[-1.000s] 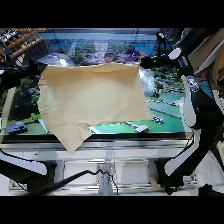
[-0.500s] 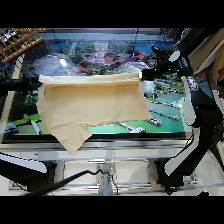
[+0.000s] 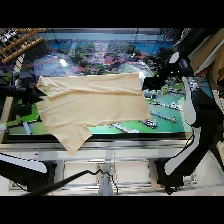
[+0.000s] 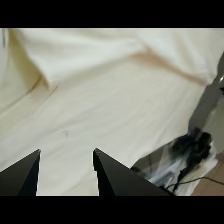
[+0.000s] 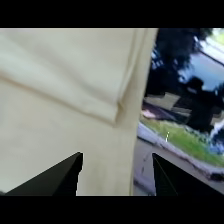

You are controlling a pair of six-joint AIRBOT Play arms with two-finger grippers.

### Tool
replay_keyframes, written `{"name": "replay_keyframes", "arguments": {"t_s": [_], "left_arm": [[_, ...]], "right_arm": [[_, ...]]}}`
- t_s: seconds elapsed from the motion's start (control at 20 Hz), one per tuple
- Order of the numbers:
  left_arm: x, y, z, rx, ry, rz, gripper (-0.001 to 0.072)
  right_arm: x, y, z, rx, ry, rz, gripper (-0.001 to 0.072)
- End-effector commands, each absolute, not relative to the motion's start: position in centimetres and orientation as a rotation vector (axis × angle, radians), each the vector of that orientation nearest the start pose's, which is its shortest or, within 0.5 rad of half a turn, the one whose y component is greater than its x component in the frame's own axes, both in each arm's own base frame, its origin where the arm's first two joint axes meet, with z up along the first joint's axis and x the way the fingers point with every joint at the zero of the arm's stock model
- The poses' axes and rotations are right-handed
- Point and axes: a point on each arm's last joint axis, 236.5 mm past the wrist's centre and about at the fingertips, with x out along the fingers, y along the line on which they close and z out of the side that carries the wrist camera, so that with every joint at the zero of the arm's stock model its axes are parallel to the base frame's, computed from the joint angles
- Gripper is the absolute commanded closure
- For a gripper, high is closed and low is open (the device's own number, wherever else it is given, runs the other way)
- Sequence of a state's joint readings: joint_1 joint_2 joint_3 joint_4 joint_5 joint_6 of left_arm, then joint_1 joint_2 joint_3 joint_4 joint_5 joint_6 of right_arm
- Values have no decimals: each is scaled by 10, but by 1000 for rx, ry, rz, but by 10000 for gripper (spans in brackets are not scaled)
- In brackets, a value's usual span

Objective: Fold the clothes and pants, and hang the long-sleeved shirts on hangers.

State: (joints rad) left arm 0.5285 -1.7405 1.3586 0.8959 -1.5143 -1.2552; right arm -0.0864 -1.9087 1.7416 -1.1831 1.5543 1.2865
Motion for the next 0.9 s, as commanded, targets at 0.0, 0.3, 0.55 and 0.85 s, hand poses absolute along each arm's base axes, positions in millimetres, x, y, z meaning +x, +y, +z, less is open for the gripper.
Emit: {"name": "replay_keyframes", "arguments": {"t_s": [0.0, 0.3, 0.55, 0.85], "left_arm": [[313, 59, -56, -747, 1634, -178, 347], [227, 10, -70, -698, 1513, -104, 67], [188, -13, -95, -710, 1576, -138, 68], [197, -26, -112, -788, 1500, -110, 184]], "right_arm": [[379, 17, -73, 322, 1786, 388, 198], [322, 15, -92, 551, 1669, 527, 192], [319, 27, -104, 526, 1632, 598, 200], [297, 39, -103, 546, 1687, 678, 303]]}}
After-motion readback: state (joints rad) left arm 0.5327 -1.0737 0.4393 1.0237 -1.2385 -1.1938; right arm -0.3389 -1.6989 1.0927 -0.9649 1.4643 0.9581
